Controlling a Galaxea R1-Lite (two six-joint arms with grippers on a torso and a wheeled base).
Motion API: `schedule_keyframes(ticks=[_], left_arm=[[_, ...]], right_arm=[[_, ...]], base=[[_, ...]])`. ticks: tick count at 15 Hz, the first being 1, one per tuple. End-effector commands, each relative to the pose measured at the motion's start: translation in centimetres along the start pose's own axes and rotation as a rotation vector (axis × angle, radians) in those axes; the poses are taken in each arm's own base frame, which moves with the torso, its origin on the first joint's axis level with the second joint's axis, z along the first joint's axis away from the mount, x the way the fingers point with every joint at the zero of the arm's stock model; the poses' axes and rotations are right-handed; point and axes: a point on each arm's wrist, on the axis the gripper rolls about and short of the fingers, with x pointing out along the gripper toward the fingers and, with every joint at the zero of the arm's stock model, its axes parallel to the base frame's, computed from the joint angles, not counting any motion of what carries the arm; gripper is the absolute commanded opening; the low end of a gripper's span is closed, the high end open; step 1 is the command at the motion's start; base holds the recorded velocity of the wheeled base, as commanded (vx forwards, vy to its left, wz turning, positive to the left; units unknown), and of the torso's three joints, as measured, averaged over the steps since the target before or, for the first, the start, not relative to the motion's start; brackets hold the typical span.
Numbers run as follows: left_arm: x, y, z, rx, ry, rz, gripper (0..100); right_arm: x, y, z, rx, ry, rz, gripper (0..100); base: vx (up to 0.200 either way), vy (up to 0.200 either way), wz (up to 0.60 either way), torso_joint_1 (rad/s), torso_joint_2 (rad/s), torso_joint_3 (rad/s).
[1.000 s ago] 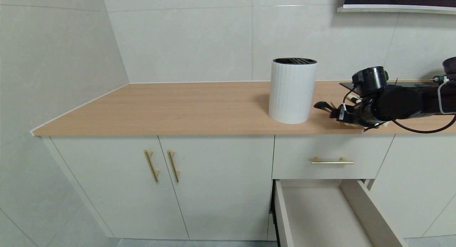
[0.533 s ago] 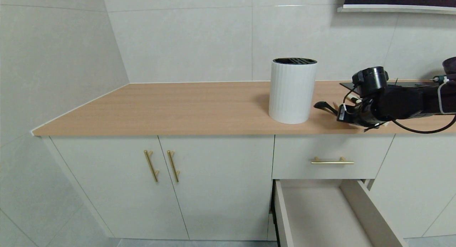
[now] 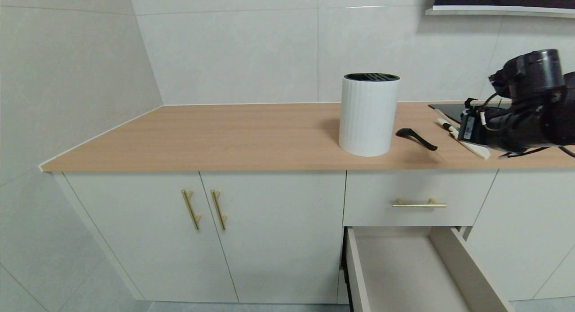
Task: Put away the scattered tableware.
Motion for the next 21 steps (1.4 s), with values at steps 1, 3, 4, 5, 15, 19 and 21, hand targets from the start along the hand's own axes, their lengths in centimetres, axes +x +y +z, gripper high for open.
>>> schedule_keyframes(ticks=[1,3,4,5,15,19,21], left_arm=[[0.0,0.0,0.0,0.0,0.0,0.0,100],[0.0,0.0,0.0,0.0,0.0,0.0,100],[0.0,0.0,0.0,0.0,0.0,0.0,100],[0.0,0.0,0.0,0.0,0.0,0.0,100],[0.0,0.0,0.0,0.0,0.0,0.0,100],[0.0,0.0,0.0,0.0,0.0,0.0,100],[0.0,0.0,0.0,0.0,0.0,0.0,100]], right_arm=[[-9.1,-1.8,-1.0,-0.013,0.003,0.094,0],[-13.0,-3.2,-2.4,-0.036,0.152,0.181,0],[-14.2,-3.7,-3.1,-0.041,0.23,0.249,0],[-15.1,-4.1,-3.7,-0.065,0.292,0.3,0],[-12.1,-4.4,-6.9,-0.277,0.477,0.323,0],[-11.3,-4.3,-7.3,-0.286,0.508,0.318,0],[-10.9,-4.1,-7.5,-0.29,0.525,0.319,0]], base=[[0.0,0.0,0.0,0.0,0.0,0.0],[0.0,0.0,0.0,0.0,0.0,0.0],[0.0,0.0,0.0,0.0,0.0,0.0],[0.0,0.0,0.0,0.0,0.0,0.0],[0.0,0.0,0.0,0.0,0.0,0.0],[0.0,0.0,0.0,-0.086,0.23,0.14],[0.0,0.0,0.0,-0.161,0.43,0.268]])
